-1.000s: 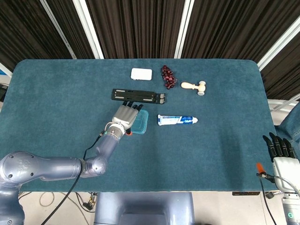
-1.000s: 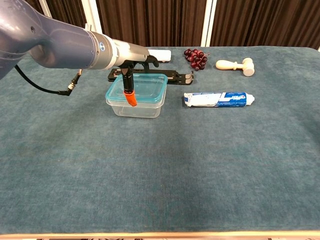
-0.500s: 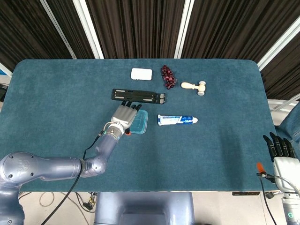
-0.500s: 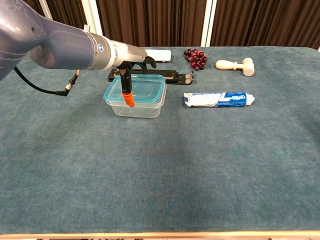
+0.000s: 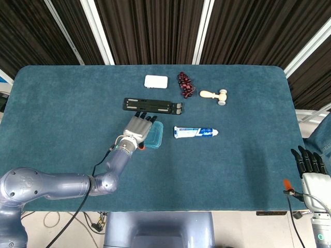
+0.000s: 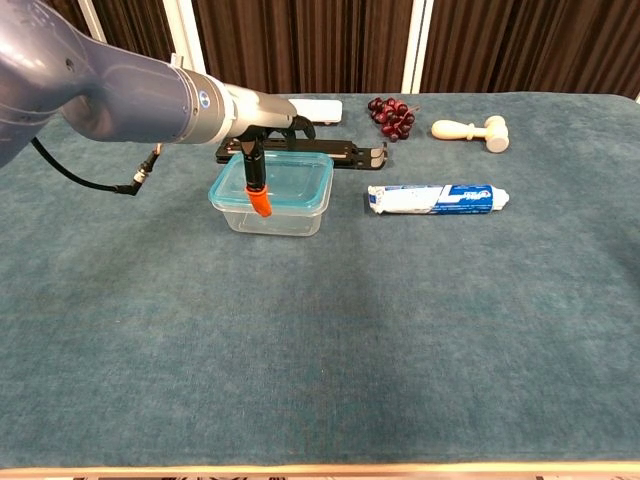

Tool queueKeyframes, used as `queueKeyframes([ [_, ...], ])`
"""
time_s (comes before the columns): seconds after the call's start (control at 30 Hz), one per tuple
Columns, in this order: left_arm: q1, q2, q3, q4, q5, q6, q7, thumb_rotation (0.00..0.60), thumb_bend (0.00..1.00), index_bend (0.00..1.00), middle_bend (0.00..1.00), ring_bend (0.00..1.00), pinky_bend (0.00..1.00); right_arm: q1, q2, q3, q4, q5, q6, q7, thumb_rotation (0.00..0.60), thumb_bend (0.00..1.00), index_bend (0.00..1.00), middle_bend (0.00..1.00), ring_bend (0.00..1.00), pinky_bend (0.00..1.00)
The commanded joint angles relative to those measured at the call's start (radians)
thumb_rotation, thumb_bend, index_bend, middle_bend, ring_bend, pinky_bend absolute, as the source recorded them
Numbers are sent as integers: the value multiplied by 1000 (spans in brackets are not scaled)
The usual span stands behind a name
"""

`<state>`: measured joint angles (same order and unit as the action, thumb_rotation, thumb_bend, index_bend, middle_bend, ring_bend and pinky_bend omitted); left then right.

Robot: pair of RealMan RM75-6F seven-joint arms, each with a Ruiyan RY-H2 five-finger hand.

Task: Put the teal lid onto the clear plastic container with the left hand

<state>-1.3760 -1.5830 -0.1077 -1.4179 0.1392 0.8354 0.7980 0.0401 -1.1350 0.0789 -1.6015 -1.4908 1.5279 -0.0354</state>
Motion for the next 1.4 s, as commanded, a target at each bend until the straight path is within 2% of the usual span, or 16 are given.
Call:
queueKeyframes([
  [0.03, 0, -3, 0, 3, -1, 1, 2, 600, 343, 32, 265, 0, 0, 0, 0, 0, 0, 0, 0, 0, 600, 362, 69, 0, 7, 0],
  [1.4, 24, -19, -5, 12, 24, 24, 17, 600, 343, 30, 264, 0, 0, 0, 3, 0, -7, 7, -8, -2, 600, 362, 69, 0, 7, 0],
])
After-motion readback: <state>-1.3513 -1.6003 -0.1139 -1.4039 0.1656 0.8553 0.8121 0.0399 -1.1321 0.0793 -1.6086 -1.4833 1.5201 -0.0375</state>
